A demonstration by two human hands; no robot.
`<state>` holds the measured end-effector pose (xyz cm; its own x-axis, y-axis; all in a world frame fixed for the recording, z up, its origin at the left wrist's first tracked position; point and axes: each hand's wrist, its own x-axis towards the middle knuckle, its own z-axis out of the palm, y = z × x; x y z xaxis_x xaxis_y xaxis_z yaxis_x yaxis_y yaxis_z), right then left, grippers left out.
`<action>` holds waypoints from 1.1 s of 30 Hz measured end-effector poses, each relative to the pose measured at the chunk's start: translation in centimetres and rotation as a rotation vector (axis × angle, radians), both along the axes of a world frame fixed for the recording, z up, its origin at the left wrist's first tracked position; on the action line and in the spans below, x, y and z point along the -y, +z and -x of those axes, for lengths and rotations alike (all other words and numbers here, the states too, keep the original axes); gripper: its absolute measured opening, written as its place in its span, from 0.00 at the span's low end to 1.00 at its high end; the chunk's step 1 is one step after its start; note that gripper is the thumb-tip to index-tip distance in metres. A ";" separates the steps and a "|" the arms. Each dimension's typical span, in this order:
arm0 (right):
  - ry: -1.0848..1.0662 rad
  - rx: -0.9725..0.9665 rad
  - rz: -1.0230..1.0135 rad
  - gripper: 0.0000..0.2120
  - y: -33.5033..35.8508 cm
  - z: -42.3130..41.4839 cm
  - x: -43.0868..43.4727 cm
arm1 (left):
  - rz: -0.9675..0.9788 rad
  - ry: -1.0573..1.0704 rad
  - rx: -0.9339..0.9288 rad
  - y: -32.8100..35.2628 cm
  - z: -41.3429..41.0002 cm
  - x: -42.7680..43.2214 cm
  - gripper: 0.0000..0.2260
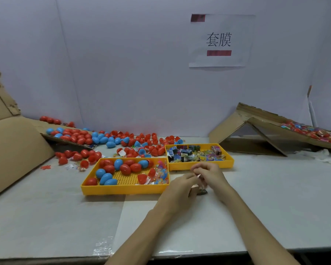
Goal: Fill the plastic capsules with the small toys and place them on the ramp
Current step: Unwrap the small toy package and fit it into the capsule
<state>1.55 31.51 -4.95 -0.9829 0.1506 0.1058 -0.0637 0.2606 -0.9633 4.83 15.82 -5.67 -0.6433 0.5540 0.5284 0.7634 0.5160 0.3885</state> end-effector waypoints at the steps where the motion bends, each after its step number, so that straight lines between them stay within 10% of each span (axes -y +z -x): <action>1: 0.020 -0.008 -0.032 0.11 0.0 -0.2 -0.1 | -0.033 0.034 -0.084 0.2 -0.1 0.2 0.10; 6: 0.173 0.036 -0.027 0.06 0.2 -0.6 -0.5 | -0.300 0.587 -0.416 1.4 0.8 2.1 0.11; 10: 0.353 0.086 -0.059 0.03 0.4 -1.0 -0.9 | -0.113 0.983 0.023 0.8 2.0 4.0 0.21; 16: 0.435 0.087 -0.249 0.09 0.7 -1.2 -1.1 | -0.290 0.945 0.061 1.1 2.6 4.3 0.19; 25: 0.371 0.062 -0.325 0.06 0.2 -1.0 -0.8 | -0.023 0.831 0.356 3.2 8.0 7.6 0.23; 33: 0.356 0.039 -0.329 0.06 0.0 -0.8 -0.9 | -0.219 0.550 -0.007 4.2 5.2 5.9 0.12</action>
